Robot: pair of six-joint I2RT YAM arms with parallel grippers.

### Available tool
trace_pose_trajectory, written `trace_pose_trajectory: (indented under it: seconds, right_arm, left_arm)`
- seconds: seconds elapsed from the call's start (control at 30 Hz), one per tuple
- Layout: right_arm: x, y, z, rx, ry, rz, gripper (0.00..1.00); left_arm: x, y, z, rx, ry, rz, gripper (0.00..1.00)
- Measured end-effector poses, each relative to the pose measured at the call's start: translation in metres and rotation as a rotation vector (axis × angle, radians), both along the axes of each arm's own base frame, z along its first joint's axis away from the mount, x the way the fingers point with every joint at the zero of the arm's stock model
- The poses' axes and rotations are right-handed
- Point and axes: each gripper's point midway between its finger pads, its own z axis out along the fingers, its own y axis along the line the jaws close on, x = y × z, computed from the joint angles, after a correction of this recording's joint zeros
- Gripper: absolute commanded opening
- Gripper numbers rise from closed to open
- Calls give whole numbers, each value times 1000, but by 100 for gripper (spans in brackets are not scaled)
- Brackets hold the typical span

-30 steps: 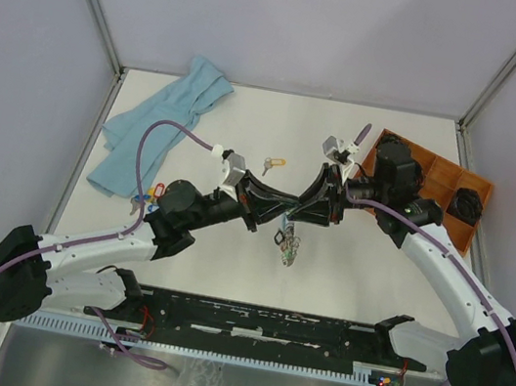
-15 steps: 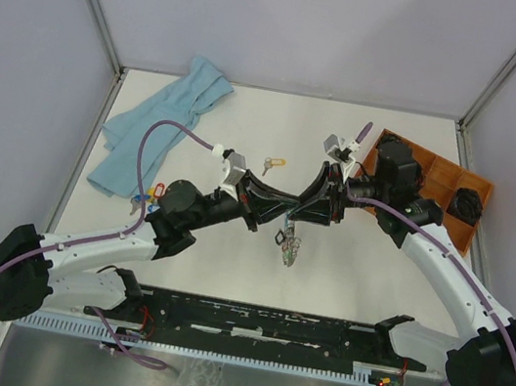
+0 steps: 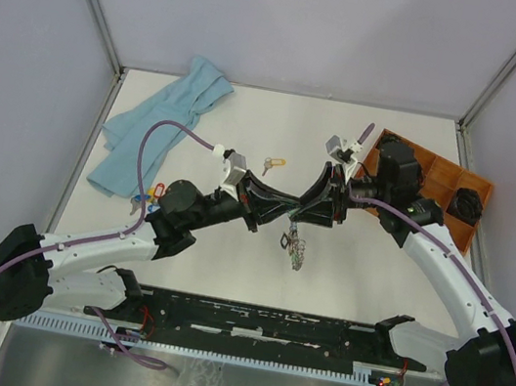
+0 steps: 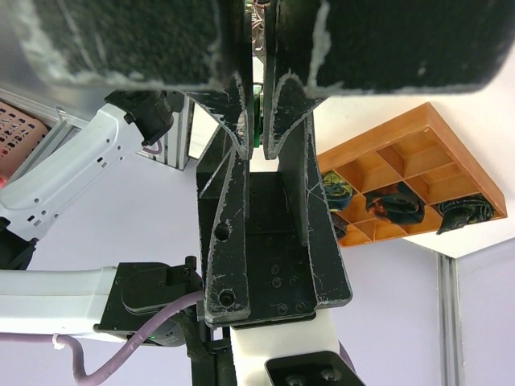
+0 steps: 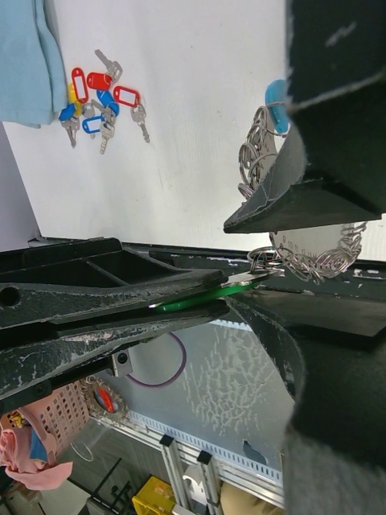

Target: Remove the keys from the keyring

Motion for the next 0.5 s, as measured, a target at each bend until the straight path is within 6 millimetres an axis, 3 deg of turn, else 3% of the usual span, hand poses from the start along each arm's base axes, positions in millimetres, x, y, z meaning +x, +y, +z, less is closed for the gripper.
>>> trace_pose_trajectory:
  seconds: [0.5]
  right_arm:
    - [0,-2,1,-2,-6,-4,44]
  left_arm:
    - [1,-4,-7,14,21,-11,3]
